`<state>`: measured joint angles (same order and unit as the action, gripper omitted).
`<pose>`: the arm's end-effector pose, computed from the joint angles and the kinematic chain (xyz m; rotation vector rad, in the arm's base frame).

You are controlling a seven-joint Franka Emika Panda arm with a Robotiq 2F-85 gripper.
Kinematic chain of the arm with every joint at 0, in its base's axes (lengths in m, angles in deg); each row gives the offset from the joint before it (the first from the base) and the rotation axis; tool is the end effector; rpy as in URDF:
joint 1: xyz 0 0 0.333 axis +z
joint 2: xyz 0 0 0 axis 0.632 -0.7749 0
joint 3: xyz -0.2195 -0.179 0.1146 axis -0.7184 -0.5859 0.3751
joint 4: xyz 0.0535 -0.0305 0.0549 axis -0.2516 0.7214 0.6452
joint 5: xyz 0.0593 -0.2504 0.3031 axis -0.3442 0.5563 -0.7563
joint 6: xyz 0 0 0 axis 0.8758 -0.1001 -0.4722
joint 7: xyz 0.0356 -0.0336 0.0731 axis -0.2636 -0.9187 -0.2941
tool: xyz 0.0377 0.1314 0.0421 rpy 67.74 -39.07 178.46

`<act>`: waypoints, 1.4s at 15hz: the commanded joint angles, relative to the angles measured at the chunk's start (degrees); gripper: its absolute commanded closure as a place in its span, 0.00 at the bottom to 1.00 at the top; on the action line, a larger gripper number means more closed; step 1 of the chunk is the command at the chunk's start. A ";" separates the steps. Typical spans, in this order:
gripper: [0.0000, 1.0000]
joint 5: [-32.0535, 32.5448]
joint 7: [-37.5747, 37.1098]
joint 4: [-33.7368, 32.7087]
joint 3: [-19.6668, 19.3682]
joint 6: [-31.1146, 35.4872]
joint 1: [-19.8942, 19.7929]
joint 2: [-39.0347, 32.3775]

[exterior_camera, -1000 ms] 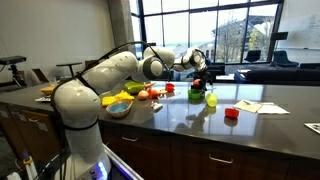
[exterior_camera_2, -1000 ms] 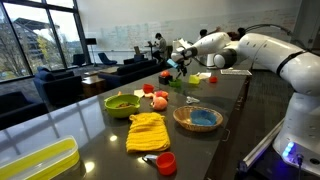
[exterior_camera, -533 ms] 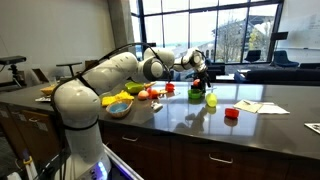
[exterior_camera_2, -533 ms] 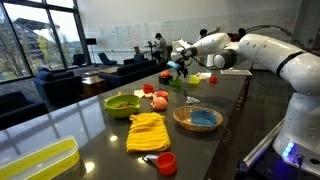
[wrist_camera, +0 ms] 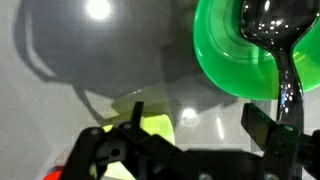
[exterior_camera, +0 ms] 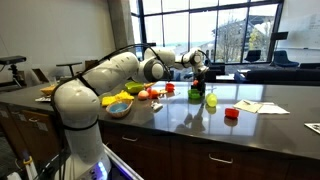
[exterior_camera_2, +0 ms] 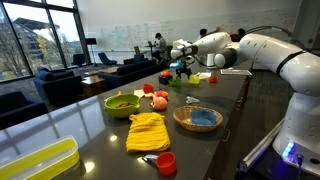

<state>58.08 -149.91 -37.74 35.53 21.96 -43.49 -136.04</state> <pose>0.7936 -0.1262 0.2556 2.2998 -1.8674 0.2098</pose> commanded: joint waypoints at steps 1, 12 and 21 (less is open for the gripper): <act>0.00 -0.07 3.92 -2.71 0.31 -3.80 -0.64 -0.63; 0.00 -0.12 -15.04 -2.75 -0.55 17.74 0.23 -0.84; 0.00 -0.31 -18.78 -2.47 -1.08 20.76 0.18 -1.97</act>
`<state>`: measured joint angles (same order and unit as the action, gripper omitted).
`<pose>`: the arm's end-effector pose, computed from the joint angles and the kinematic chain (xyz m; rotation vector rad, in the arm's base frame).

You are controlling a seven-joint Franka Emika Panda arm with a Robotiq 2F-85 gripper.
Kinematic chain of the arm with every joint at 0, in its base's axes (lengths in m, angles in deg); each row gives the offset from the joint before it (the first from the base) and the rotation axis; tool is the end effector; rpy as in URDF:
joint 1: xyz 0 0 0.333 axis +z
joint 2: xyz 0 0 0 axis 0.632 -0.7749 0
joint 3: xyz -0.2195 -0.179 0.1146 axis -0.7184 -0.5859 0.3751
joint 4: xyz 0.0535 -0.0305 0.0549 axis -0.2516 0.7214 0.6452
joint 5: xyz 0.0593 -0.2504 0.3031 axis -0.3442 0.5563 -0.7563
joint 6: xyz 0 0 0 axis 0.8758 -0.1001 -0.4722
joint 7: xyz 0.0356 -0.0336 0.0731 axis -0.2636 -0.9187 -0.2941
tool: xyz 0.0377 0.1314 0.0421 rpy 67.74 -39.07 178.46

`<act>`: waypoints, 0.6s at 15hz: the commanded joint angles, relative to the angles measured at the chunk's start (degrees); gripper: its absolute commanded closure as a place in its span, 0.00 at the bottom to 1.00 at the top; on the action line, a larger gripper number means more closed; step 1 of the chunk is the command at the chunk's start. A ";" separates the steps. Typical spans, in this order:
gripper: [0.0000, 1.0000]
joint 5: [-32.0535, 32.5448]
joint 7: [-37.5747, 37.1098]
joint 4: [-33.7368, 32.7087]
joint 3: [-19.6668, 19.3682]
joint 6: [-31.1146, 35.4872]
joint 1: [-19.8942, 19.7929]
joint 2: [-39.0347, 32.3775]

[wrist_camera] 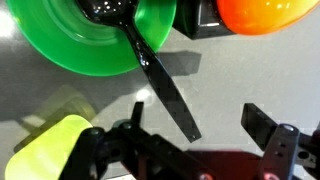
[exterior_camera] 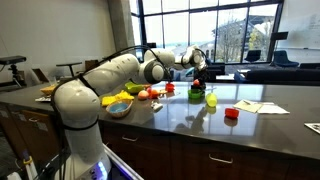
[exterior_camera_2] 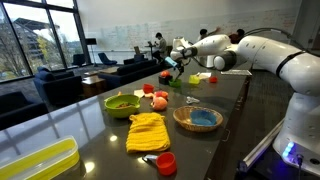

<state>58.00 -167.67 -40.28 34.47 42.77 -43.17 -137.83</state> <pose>0.8407 -0.1206 0.2944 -2.0442 2.1598 -0.6926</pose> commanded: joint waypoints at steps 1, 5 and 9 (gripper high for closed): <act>0.00 -0.29 -1.09 0.20 0.04 -0.05 -0.14 -0.23; 0.00 -0.21 -1.30 0.29 0.00 -0.15 -0.03 -0.58; 0.00 0.04 -1.50 0.84 -0.26 -1.77 0.19 -0.52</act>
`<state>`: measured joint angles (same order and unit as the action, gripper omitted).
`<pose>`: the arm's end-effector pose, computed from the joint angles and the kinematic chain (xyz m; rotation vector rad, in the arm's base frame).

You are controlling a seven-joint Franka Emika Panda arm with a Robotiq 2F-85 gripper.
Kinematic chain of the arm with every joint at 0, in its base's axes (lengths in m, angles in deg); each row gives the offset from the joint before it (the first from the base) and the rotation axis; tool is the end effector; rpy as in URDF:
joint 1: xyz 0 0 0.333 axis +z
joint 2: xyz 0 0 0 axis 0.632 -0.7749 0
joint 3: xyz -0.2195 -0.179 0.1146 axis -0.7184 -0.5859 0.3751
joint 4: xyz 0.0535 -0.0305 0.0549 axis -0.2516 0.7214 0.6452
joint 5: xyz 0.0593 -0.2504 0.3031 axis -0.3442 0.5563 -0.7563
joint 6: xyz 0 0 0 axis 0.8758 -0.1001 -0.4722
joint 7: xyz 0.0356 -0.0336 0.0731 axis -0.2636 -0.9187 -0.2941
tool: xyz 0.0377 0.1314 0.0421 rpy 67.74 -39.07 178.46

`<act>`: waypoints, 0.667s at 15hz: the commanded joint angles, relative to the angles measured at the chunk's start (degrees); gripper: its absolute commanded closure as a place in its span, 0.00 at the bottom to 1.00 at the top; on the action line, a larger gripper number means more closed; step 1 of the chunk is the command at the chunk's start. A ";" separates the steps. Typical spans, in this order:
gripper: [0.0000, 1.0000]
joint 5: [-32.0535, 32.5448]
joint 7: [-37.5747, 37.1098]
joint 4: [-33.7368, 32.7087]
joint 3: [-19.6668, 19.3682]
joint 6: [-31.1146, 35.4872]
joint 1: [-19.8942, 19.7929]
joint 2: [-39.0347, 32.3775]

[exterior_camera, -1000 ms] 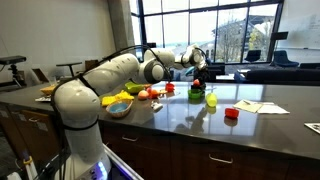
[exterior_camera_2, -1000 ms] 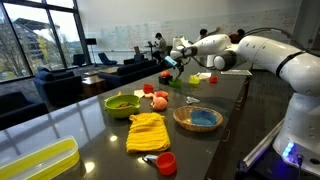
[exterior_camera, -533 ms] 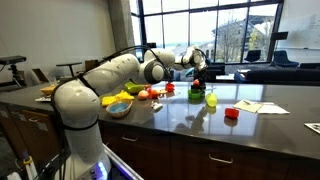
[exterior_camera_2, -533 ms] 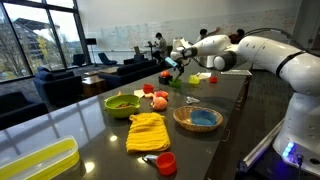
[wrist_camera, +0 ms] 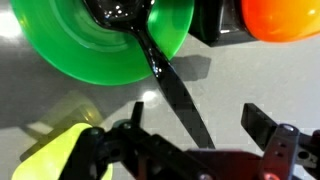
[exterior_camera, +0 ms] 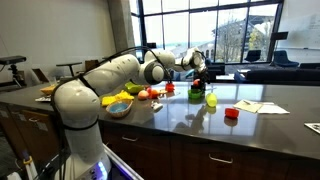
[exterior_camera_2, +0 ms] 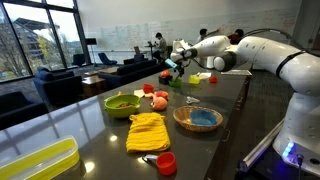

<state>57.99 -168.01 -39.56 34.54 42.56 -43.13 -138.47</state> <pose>0.8389 -0.1205 0.2777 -2.0544 2.1810 -0.6636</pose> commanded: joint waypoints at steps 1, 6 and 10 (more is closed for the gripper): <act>0.00 0.19 -1.33 0.20 -0.49 -1.98 0.20 0.10; 0.00 0.36 -1.20 0.26 -0.66 -4.48 0.25 0.10; 0.00 0.34 -1.10 0.17 -0.62 -6.10 0.25 0.03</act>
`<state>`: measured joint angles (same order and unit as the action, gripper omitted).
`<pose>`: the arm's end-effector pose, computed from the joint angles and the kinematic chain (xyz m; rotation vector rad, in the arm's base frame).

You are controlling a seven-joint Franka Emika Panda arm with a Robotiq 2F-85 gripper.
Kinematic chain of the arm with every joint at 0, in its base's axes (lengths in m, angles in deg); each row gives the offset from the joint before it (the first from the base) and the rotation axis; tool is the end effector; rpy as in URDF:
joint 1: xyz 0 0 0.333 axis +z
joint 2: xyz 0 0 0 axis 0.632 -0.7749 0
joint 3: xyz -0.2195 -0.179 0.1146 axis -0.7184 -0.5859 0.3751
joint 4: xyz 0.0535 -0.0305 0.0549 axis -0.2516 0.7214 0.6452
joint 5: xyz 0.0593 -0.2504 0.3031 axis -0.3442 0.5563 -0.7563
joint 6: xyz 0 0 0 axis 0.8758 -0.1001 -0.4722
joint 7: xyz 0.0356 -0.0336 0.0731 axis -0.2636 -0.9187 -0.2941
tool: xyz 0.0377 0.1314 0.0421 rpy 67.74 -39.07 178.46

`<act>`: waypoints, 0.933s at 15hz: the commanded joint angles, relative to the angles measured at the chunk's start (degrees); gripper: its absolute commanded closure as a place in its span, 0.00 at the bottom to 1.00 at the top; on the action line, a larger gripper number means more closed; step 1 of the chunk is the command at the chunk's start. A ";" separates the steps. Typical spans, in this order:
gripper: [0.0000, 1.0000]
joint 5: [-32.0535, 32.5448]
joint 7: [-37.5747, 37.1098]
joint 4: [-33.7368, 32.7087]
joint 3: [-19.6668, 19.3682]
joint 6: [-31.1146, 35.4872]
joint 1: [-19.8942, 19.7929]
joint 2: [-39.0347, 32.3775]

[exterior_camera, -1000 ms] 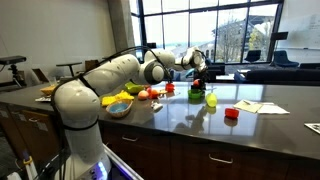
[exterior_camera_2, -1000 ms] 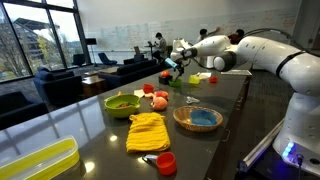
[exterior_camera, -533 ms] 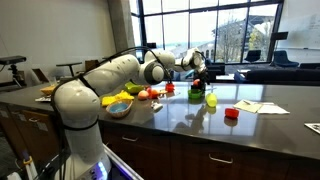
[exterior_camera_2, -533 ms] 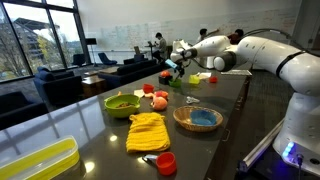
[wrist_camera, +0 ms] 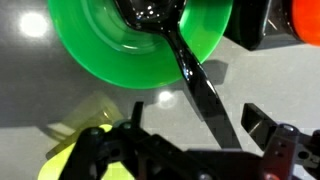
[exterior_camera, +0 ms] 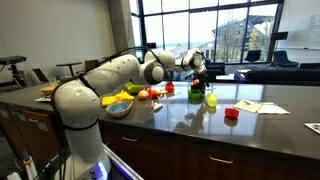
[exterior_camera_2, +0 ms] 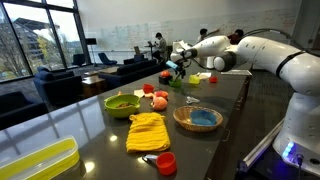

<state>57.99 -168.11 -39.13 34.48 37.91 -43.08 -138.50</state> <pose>0.8293 -0.1222 0.2632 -2.0956 2.2500 -0.5765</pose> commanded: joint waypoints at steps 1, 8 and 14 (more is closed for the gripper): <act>0.00 0.33 -0.98 -0.29 -0.55 -1.74 0.18 0.05; 0.32 0.36 -0.91 -0.39 -0.54 -3.35 0.23 -0.03; 0.78 0.45 -0.84 -0.48 -0.57 -3.87 0.43 0.04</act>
<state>58.00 -168.11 -39.09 34.48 35.20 -43.00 -138.50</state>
